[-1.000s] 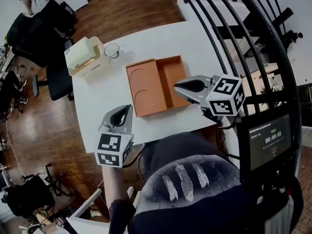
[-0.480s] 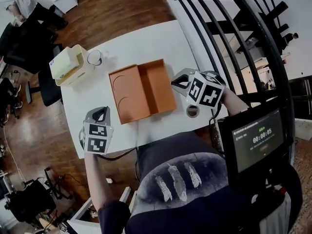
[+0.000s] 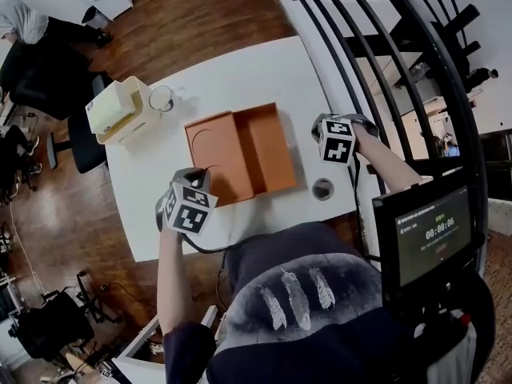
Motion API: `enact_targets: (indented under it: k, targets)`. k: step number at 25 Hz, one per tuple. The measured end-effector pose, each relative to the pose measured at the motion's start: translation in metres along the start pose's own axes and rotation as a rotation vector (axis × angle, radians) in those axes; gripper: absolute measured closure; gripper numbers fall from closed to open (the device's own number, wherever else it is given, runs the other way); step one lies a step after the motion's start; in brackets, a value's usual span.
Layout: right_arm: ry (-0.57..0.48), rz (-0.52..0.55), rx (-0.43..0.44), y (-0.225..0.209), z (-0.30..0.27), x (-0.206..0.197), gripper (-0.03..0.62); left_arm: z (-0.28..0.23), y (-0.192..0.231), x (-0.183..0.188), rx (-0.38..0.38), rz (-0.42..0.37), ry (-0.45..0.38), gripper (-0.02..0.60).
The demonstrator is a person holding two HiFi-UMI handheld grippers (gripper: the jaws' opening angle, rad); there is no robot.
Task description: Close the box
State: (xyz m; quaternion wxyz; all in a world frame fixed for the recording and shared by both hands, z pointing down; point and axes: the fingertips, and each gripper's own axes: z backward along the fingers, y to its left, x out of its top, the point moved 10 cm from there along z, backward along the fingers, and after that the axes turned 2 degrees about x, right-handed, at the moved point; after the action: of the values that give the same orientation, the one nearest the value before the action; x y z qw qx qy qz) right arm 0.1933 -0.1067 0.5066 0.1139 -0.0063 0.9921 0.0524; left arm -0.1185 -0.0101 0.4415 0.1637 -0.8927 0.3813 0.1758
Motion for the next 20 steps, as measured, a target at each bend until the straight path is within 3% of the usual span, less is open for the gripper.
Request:
enact_targets:
  k: [14, 20]
  targets:
    - [0.033, 0.064, 0.101, 0.009, -0.034, 0.014, 0.589, -0.025, 0.004, -0.011, -0.044, 0.004, 0.056, 0.568]
    - [0.046, 0.048, 0.123, 0.006, -0.036, 0.018, 0.589, -0.034, 0.003, -0.015, -0.019, -0.016, 0.081, 0.568]
